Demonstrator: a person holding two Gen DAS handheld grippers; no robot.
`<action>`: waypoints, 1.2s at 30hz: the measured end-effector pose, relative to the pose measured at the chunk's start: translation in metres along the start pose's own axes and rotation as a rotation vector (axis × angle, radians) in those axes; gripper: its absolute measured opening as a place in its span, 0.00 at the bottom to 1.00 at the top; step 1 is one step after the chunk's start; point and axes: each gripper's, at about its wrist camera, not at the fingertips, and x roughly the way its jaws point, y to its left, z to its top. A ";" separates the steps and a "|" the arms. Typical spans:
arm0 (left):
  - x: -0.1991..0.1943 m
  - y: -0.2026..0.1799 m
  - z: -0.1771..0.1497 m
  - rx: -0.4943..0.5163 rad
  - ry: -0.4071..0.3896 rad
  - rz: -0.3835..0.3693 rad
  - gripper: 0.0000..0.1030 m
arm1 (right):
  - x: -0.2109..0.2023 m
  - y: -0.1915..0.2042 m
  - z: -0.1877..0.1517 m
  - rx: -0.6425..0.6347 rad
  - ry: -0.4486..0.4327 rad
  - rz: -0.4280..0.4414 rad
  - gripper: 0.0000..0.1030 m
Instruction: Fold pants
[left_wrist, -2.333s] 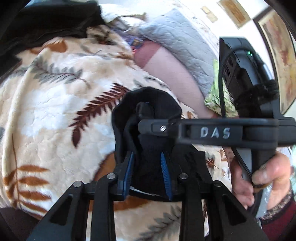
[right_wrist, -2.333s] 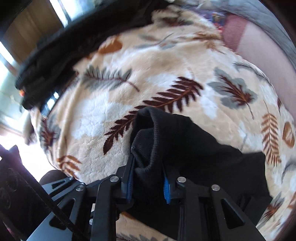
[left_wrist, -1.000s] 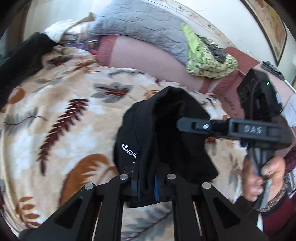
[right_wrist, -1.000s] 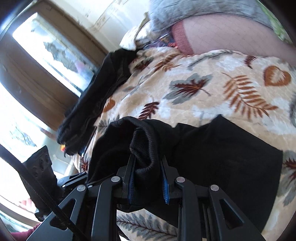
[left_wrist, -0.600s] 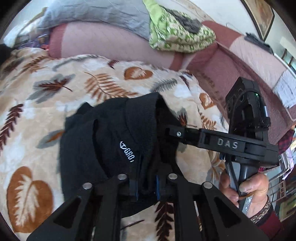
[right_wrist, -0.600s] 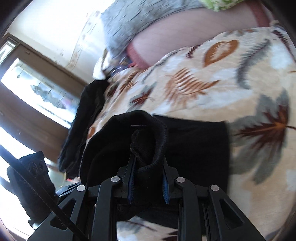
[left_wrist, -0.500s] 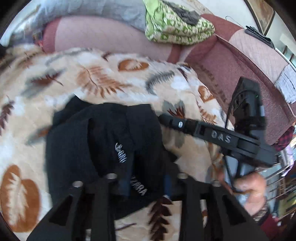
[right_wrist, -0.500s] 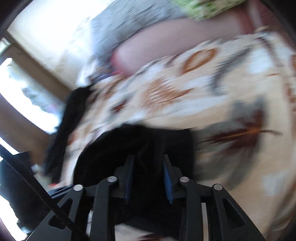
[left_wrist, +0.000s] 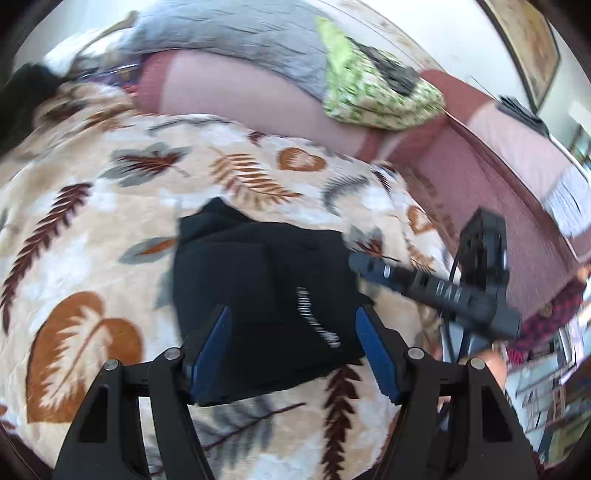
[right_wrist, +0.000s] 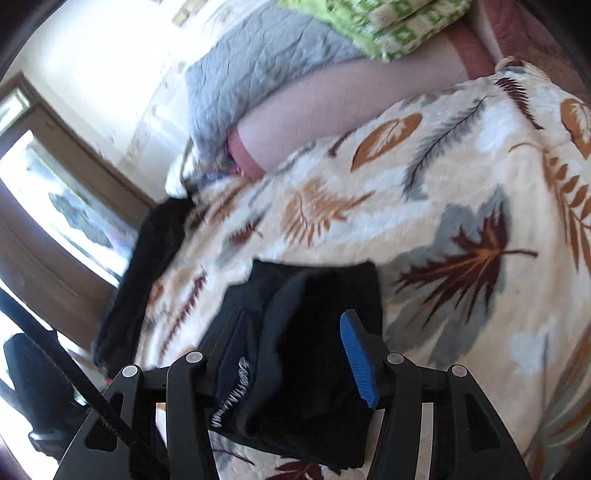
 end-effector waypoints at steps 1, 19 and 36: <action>-0.002 0.009 -0.001 -0.026 -0.004 0.014 0.67 | 0.010 0.005 -0.005 -0.018 0.032 -0.020 0.56; 0.034 0.016 -0.005 -0.016 0.072 0.088 0.67 | 0.007 -0.001 -0.031 -0.019 0.126 -0.138 0.09; 0.039 0.022 -0.029 -0.003 0.128 0.055 0.71 | 0.002 -0.017 -0.034 0.037 0.108 -0.126 0.21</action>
